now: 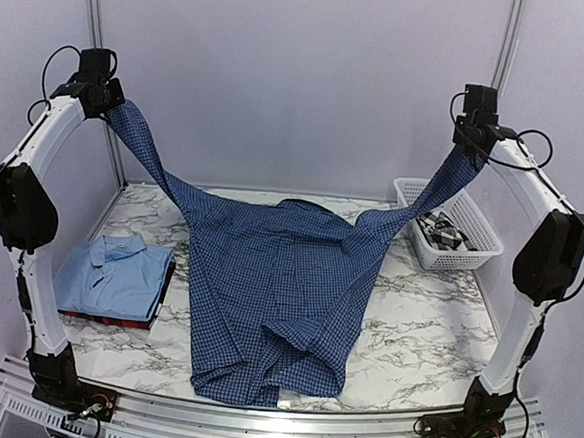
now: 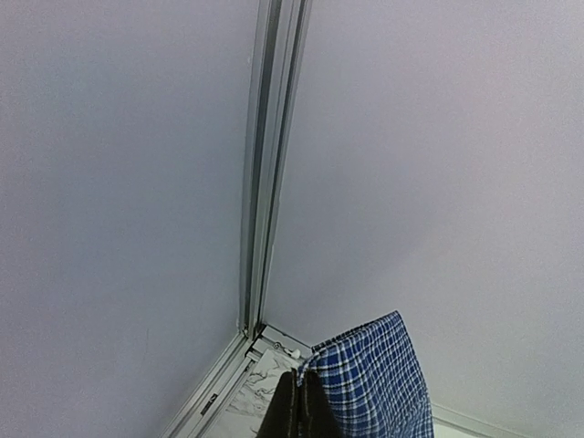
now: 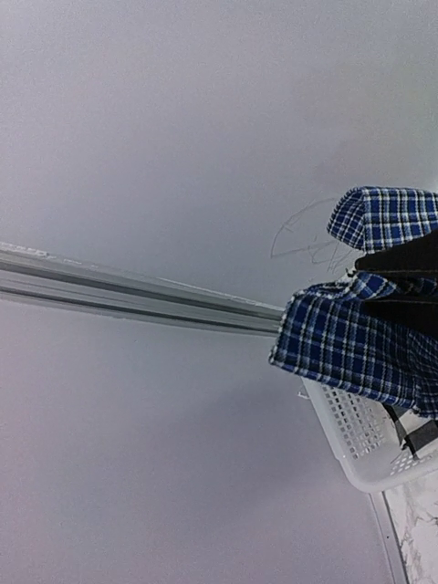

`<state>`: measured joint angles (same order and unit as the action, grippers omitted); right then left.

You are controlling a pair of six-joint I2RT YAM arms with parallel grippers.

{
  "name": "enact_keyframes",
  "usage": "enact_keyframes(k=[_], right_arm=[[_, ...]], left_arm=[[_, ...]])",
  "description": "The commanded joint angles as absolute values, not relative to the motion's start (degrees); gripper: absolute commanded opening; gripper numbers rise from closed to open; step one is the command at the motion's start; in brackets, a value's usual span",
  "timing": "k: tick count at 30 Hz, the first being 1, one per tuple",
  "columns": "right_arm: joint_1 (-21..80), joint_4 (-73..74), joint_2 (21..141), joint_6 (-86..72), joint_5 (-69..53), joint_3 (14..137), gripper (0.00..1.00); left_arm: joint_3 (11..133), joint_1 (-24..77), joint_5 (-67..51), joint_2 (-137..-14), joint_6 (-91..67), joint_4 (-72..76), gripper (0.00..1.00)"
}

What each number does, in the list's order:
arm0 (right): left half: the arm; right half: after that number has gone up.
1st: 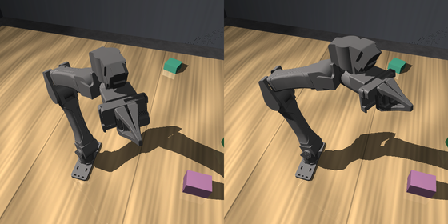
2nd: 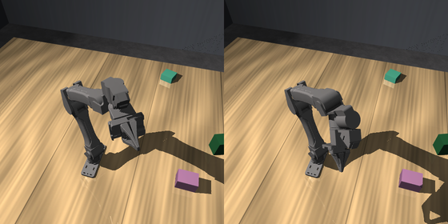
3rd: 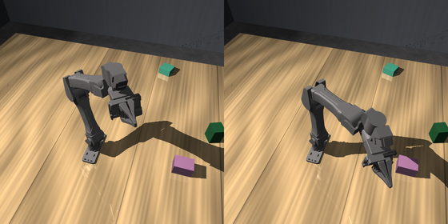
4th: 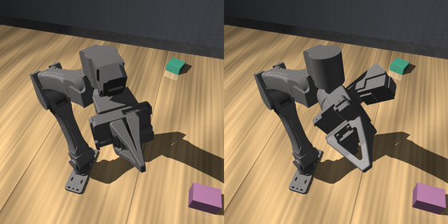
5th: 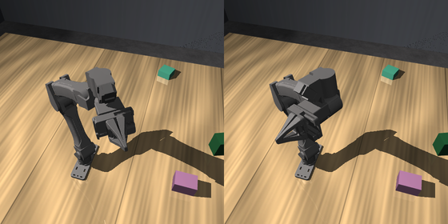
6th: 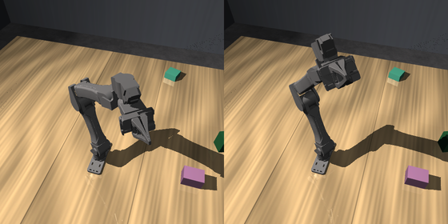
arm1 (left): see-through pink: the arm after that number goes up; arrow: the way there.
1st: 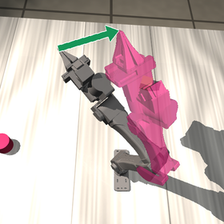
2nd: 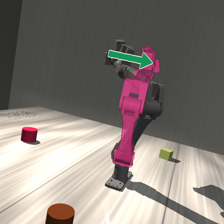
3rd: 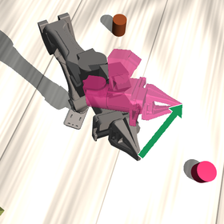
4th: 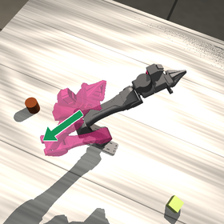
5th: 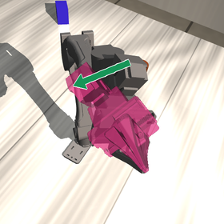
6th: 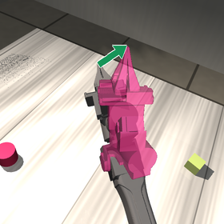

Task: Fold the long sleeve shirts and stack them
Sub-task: Flatten out the crumpled shirt at the center of the board.

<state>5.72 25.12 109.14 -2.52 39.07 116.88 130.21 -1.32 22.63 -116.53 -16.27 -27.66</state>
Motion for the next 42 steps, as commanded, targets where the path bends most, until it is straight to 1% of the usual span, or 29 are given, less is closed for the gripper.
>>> enact_keyframes(k=[1, 3, 6, 12, 14, 16, 17, 19, 20, 21, 22, 23, 24, 25, 27, 28, 29, 31, 35, 42], right_arm=[[5.1, 26.1, 108.8, -3.0, 34.7, 123.6, 0.0], [5.5, 28.4, 110.0, -4.2, 30.6, 124.1, 0.0], [7.3, 29.6, 110.7, -5.4, 26.4, 121.1, 0.0], [15.5, 28.6, 111.6, -5.8, 23.7, 114.7, 0.0], [17.7, 28.8, 113.0, -5.8, 21.7, 114.5, 0.0], [19.8, 29.3, 114.7, -5.6, 21.0, 114.9, 0.01], [20.6, 29.8, 115.6, -5.6, 19.6, 115.1, 0.03], [21.6, 31.2, 117.6, -6.4, 17.4, 115.6, 0.04], [22.1, 31.7, 118.5, -6.6, 16.1, 115.7, 0.05], [22.4, 32.3, 119.1, -6.8, 15.2, 115.6, 0.09], [22.8, 33.1, 119.8, -6.9, 14.5, 115.7, 0.12], [23.2, 33.8, 120.2, -7.1, 14.3, 115.8, 0.15], [23.9, 34.2, 120.3, -7.1, 14.2, 115.6, 0.2], [24.5, 34.3, 120.1, -6.8, 14.1, 114.9, 0.27], [26.2, 34.8, 119.6, -6.5, 13.9, 113.8, 0.41], [27.0, 35.2, 119.2, -6.5, 14.1, 113.1, 0.48], [27.9, 35.4, 118.5, -6.5, 14.3, 112.0, 0.52], [29.8, 35.6, 116.6, -7.5, 13.9, 108.9, 0.56], [35.6, 32.6, 109.6, -10.0, 11.6, 97.8, 0.58], [49.4, 31.3, 96.5, -15.7, 16.5, 78.5, 0.59]], left_arm=[[128.7, -2.0, 19.1, -116.9, -17.3, -26.9, 0.0], [128.2, -2.0, 16.8, -118.1, -17.6, -27.2, 0.0], [126.6, -2.0, 13.8, -119.8, -18.7, -27.4, 0.0], [124.8, -0.5, 5.8, -123.3, -18.6, -27.5, 0.0], [124.3, 2.6, 4.5, -124.0, -18.1, -27.6, 0.0], [123.5, 4.5, 3.2, -124.6, -17.6, -27.5, 0.05], [123.1, 5.2, 3.4, -124.9, -17.9, -27.6, 0.06], [122.0, 6.2, 2.4, -125.6, -18.6, -27.7, 0.09], [121.6, 6.6, 1.6, -126.1, -18.7, -27.9, 0.12], [121.1, 7.2, 1.5, -126.4, -18.8, -28.2, 0.18], [120.7, 7.7, 1.4, -126.4, -18.6, -28.6, 0.28], [120.3, 8.4, 1.2, -126.5, -18.4, -29.1, 0.35], [119.9, 9.1, 1.2, -126.3, -18.0, -29.3, 0.4], [119.0, 9.9, 1.6, -125.8, -17.4, -29.5, 0.46], [117.6, 11.3, 2.0, -124.9, -17.1, -29.9, 0.63], [116.8, 11.9, 2.1, -123.9, -17.6, -30.2, 0.68], [115.5, 12.3, 1.8, -123.0, -18.3, -30.2, 0.69], [112.5, 13.5, 0.6, -120.8, -19.7, -30.2, 0.71], [103.7, 18.1, 0.2, -115.0, -22.1, -30.1, 0.71], [82.0, 28.7, 1.5, -101.0, -25.5, -27.4, 0.65]])
